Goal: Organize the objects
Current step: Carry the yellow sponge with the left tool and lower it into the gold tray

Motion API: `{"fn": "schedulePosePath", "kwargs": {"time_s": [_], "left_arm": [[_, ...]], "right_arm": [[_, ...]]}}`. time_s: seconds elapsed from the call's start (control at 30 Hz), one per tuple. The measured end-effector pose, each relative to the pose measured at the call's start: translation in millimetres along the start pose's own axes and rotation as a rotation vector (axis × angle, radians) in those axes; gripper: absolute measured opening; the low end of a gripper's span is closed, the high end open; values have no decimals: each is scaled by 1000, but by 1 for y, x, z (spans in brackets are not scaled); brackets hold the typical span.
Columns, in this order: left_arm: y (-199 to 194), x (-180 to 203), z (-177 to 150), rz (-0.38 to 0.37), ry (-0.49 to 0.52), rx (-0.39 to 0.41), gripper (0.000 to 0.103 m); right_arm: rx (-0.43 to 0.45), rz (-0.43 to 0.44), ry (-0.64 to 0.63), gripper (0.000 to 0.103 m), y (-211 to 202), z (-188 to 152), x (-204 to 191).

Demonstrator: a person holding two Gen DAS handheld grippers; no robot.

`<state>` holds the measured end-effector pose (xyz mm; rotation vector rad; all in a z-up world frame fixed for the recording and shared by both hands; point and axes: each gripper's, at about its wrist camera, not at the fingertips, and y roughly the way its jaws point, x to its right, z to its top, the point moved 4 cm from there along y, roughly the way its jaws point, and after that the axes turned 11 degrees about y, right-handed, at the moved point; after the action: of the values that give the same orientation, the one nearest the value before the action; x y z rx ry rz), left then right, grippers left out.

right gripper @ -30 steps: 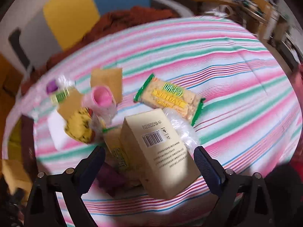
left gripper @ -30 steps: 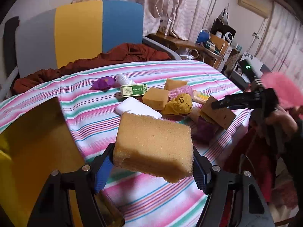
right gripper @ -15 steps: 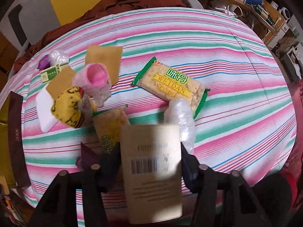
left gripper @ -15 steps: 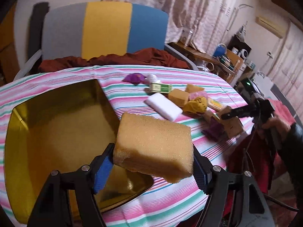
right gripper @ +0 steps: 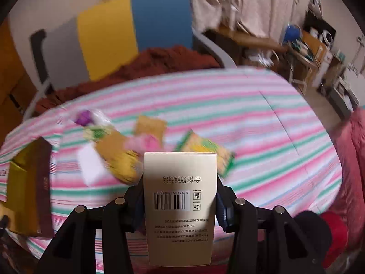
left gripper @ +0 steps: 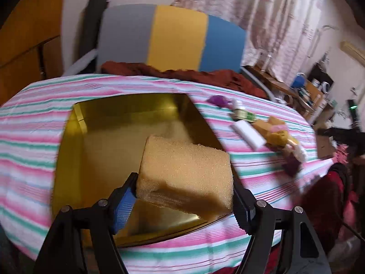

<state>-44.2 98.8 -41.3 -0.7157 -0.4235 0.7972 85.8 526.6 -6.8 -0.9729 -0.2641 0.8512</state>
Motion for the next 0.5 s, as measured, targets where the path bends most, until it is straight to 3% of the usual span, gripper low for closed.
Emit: {"fn": "schedulePosePath", "kwargs": {"time_s": [0.17, 0.33, 0.5], "left_arm": [[-6, -37, -23, 91, -53, -35, 76], [-9, -58, -41, 157, -63, -63, 77], [-5, -72, -49, 181, -75, -81, 78]], "right_arm": [[4, 155, -112, 50, -9, -7, -76], [-83, 327, -201, 50, 1, -28, -162], [-182, 444, -283, 50, 21, -55, -249]]}}
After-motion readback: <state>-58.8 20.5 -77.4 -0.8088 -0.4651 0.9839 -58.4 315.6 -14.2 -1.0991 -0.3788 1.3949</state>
